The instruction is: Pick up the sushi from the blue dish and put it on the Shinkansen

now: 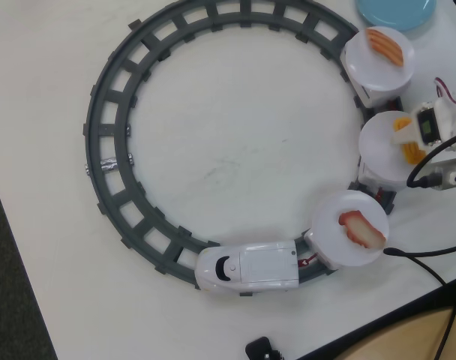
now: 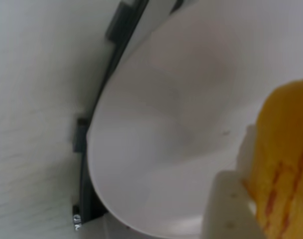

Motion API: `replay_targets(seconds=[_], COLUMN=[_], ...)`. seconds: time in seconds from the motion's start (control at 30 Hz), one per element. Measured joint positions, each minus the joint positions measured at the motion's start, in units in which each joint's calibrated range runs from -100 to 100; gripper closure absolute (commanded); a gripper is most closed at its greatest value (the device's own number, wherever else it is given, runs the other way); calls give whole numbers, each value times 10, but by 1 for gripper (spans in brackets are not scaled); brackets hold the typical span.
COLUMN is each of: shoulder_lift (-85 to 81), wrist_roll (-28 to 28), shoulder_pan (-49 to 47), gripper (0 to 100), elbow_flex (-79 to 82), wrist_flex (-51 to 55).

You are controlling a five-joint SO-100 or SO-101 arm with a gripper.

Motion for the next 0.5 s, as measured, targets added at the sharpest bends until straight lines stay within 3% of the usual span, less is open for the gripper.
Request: replay_targets(seconds=[0.37,0.5], shoulder_lift=[-1,-1], wrist_roll=[-26,-40], shoulder_pan=[-46,-51], gripper=[98,92], elbow_flex=[72,81], wrist_flex=[-68,-81])
